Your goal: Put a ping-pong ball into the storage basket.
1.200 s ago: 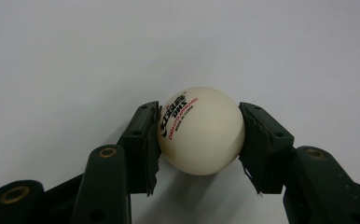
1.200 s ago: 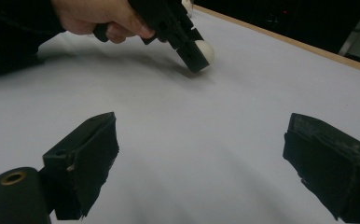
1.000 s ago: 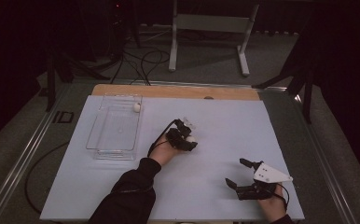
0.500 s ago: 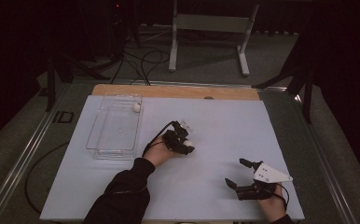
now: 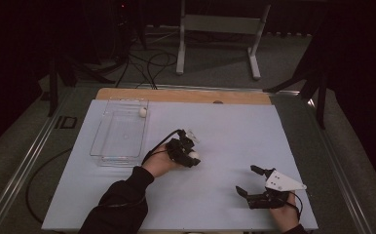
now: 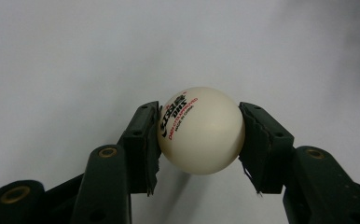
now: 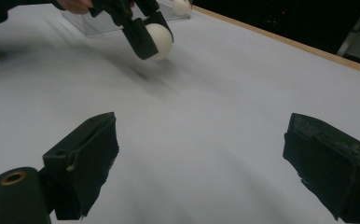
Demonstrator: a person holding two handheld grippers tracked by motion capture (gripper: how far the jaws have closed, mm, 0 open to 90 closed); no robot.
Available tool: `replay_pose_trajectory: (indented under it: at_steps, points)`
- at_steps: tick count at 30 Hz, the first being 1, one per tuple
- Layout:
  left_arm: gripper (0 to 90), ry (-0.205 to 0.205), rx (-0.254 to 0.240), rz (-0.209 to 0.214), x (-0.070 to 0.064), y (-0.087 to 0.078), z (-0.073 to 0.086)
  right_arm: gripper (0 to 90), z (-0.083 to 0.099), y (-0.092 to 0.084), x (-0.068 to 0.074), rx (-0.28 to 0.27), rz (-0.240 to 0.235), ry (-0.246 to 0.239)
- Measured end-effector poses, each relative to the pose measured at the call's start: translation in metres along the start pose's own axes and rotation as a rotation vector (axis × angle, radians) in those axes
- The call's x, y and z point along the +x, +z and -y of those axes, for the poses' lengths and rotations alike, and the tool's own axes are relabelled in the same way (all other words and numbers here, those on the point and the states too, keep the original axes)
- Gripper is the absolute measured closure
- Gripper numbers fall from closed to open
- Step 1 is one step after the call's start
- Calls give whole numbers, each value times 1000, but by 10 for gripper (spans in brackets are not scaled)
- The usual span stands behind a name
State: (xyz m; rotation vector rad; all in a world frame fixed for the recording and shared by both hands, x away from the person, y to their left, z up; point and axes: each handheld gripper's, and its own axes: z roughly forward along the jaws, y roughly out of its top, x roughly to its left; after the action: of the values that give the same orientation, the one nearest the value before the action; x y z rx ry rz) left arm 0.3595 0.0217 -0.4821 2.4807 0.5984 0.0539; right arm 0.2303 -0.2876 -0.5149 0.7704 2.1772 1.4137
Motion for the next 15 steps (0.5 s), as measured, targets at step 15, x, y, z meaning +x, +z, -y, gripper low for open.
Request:
replay_pose_trajectory:
  at_steps: [15]
  points:
    - [522, 54, 18, 35, -12, -28, 6, 100, -1, 0, 1, -2, 5, -10]
